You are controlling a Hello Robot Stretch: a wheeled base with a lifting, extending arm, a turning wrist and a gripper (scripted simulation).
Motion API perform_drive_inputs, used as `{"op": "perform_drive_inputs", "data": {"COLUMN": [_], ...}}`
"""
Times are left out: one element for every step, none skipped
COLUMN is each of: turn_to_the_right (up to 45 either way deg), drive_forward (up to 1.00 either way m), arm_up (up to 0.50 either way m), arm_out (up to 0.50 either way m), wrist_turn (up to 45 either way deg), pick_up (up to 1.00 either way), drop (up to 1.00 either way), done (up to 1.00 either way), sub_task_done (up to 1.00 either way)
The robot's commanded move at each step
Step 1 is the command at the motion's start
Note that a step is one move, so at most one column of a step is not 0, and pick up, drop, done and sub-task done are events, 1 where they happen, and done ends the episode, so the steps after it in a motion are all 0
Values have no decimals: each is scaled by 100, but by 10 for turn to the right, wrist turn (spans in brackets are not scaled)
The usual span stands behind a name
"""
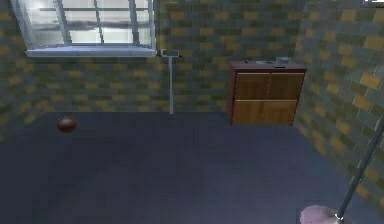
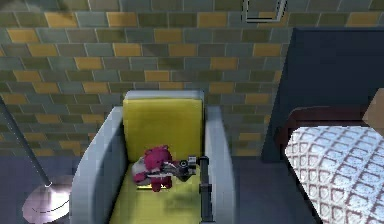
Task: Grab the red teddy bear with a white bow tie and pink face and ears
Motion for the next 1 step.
{"op": "perform_drive_inputs", "data": {"turn_to_the_right": [0], "drive_forward": [0], "arm_up": [0], "arm_out": [0], "wrist_turn": [0], "pick_up": [0], "drop": [0], "done": [100], "sub_task_done": [0]}}
